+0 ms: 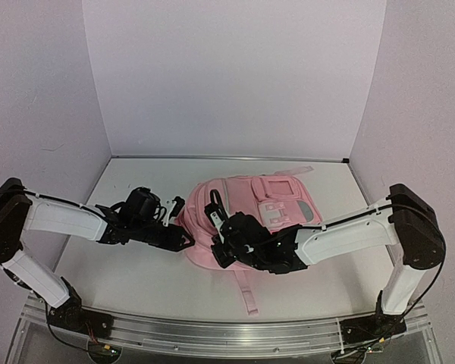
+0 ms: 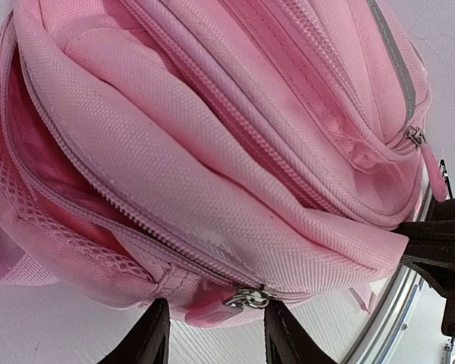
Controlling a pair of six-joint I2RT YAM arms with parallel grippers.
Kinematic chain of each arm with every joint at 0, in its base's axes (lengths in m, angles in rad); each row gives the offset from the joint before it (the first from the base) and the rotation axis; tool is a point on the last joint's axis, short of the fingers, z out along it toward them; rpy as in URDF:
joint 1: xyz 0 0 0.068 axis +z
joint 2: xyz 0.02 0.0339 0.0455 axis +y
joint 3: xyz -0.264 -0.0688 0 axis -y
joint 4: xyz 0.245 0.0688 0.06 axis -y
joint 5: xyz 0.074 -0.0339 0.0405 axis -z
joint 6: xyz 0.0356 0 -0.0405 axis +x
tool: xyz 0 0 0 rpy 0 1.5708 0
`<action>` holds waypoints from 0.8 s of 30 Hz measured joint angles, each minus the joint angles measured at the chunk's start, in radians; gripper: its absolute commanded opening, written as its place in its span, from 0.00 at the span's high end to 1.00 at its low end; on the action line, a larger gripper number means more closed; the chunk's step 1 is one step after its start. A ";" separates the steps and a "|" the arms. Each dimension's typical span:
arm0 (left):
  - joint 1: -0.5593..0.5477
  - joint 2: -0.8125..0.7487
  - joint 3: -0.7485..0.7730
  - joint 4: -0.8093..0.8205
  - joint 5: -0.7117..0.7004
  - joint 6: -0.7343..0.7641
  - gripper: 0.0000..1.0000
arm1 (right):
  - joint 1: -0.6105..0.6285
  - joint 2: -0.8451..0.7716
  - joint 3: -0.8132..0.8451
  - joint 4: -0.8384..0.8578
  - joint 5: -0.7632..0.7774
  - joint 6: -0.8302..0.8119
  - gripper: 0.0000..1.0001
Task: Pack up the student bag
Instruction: Zip the student bag at the center of the board.
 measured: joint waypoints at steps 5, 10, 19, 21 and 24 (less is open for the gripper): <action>-0.001 0.014 0.012 0.007 0.000 0.003 0.83 | 0.000 0.000 0.000 0.000 0.001 0.004 1.00; -0.002 0.039 0.029 0.020 0.013 0.007 0.98 | 0.000 0.000 0.000 0.000 0.001 0.004 1.00; -0.012 0.022 0.029 0.007 -0.040 -0.013 1.00 | 0.000 -0.010 -0.021 0.015 0.008 0.005 1.00; -0.014 0.004 0.029 -0.018 -0.077 -0.027 1.00 | 0.000 -0.022 -0.032 0.014 0.008 0.006 1.00; -0.010 -0.021 0.031 -0.056 -0.130 -0.038 1.00 | 0.000 -0.044 -0.049 0.005 0.008 0.009 1.00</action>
